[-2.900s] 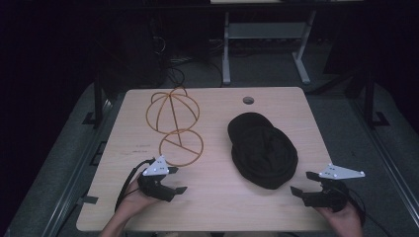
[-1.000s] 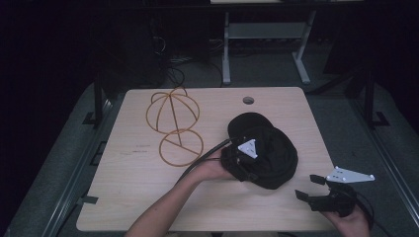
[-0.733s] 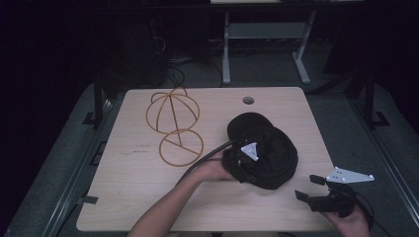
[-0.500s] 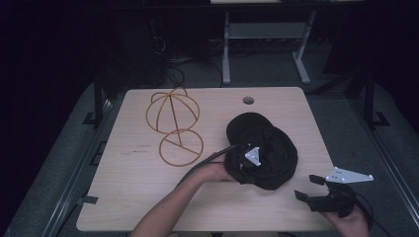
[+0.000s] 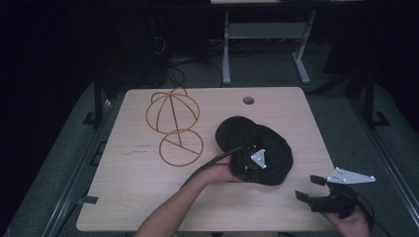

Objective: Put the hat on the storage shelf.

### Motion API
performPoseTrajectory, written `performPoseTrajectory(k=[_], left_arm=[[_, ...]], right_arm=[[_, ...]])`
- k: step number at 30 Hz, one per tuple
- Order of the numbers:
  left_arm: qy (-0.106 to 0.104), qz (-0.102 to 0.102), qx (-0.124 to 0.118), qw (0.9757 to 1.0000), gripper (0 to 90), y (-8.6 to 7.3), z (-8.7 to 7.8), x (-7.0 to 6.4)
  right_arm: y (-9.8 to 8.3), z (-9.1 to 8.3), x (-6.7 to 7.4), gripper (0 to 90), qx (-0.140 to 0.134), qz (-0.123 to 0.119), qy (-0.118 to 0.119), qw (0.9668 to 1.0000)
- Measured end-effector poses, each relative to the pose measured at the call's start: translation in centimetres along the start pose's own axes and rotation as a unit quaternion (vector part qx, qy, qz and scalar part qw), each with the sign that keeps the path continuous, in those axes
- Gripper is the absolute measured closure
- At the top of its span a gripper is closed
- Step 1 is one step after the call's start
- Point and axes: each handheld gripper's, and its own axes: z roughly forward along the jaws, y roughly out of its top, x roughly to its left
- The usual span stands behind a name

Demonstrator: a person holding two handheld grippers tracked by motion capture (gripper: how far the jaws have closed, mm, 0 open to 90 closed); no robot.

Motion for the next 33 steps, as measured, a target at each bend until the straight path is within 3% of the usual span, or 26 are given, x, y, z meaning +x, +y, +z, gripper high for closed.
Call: performPoseTrajectory(k=[4, 7, 12, 18, 23, 25, 26, 27, 30, 32, 33], left_arm=[[-0.006, -0.012, -0.018, 0.9997, 80.2, 0.2, -0.6, 0.0], [-0.019, -0.027, -0.046, 0.9984, 80.5, 0.3, -1.5, 0.0], [-0.03, -0.049, -0.095, 0.9938, 80.6, 0.2, -3.0, -0.1], [-0.04, -0.072, -0.153, 0.9848, 80.5, 0.3, -5.3, -0.3], [-0.048, -0.078, -0.189, 0.9778, 80.3, 0.2, -7.1, -0.6], [-0.054, -0.082, -0.206, 0.9737, 80.1, 0.2, -7.9, -0.8], [-0.054, -0.082, -0.206, 0.9737, 80.1, 0.2, -7.9, -0.8], [-0.058, -0.084, -0.216, 0.971, 80.0, 0.2, -8.6, -1.0], [-0.062, -0.087, -0.233, 0.9666, 79.8, 0.2, -9.5, -1.2], [-0.064, -0.087, -0.237, 0.9655, 79.6, 0.3, -9.8, -1.3], [-0.069, -0.089, -0.248, 0.9621, 79.5, 0.3, -10.4, -1.3]], right_arm=[[0.0, -0.1, 0.0, 15.0, -0.002, 0.002, -0.001, 1.0], [0.1, -0.2, -0.1, 15.0, -0.004, 0.007, 0.0, 1.0], [0.3, -0.2, 0.0, 14.9, -0.013, 0.007, -0.003, 0.9999], [0.7, -0.5, 0.1, 14.8, -0.027, 0.012, -0.008, 0.9995], [1.4, -0.8, 0.8, 14.8, -0.046, 0.006, -0.001, 0.9989], [1.7, -0.8, 1.1, 13.9, -0.05, 0.001, 0.002, 0.9987], [1.7, -0.8, 1.1, 13.9, -0.05, 0.001, 0.002, 0.9987], [2.1, -0.8, 1.4, 13.9, -0.054, -0.005, 0.004, 0.9985], [2.7, -1.0, 1.9, 14.0, -0.061, -0.009, 0.007, 0.998], [3.2, -1.2, 2.2, 14.0, -0.07, -0.014, 0.013, 0.9974], [3.6, -1.3, 2.4, 13.9, -0.074, -0.016, 0.014, 0.997]])
